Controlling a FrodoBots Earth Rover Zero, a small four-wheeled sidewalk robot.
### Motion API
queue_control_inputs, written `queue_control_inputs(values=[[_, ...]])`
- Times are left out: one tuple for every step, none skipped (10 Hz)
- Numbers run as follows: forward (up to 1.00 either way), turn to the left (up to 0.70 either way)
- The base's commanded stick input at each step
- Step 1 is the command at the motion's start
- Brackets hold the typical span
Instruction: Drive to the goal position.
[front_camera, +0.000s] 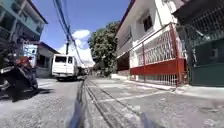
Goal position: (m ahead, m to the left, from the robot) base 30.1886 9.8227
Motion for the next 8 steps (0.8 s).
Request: queue_control_inputs(values=[[1.0,0.06],[1.0,-0.05],[1.0,-0.4],[1.0,-0.4],[1.0,-0.4],[1.0,-0.4],[1.0,-0.4],[1.0,-0.4]])
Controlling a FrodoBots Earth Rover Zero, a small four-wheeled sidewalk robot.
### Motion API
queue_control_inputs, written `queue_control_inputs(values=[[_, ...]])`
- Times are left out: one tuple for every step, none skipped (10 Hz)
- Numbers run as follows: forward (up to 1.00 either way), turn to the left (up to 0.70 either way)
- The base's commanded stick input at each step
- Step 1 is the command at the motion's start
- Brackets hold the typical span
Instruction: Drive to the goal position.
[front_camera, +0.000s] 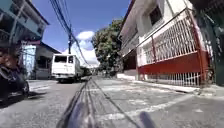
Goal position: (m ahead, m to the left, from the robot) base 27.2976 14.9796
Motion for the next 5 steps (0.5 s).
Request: queue_control_inputs(values=[[1.0,-0.4],[1.0,-0.38],[1.0,-0.13],[1.0,0.0],[1.0,0.0]])
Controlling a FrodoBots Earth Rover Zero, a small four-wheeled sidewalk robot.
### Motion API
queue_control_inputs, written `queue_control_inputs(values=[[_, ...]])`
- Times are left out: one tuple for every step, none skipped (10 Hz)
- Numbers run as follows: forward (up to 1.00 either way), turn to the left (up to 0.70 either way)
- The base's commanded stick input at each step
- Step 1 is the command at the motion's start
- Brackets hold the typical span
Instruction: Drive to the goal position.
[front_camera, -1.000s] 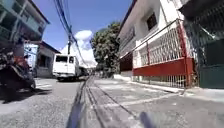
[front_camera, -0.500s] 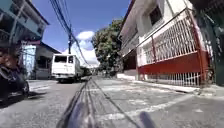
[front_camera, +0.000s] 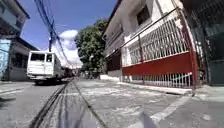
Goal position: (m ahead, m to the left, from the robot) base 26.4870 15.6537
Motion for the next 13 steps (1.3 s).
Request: queue_control_inputs(values=[[1.0,0.0],[1.0,0.0],[1.0,0.0],[1.0,0.0],[1.0,0.0],[1.0,0.0],[1.0,0.0],[1.0,0.0],[1.0,0.13],[1.0,0.34],[1.0,0.4],[1.0,0.38],[1.0,0.1]])
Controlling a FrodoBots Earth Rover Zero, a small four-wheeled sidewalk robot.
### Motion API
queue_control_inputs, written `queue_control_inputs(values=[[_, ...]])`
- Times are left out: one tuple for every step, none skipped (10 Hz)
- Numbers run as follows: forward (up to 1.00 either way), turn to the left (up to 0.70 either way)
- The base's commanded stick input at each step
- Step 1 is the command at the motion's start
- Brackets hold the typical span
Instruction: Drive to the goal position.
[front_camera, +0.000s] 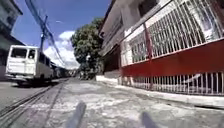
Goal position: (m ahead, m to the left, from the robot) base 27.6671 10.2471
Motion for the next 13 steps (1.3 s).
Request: queue_control_inputs(values=[[1.0,0.0],[1.0,0.06],[1.0,0.21],[1.0,0.0],[1.0,0.0],[1.0,0.0],[1.0,0.0],[1.0,0.0],[1.0,0.0],[1.0,0.0],[1.0,0.0],[1.0,0.06],[1.0,-0.31]])
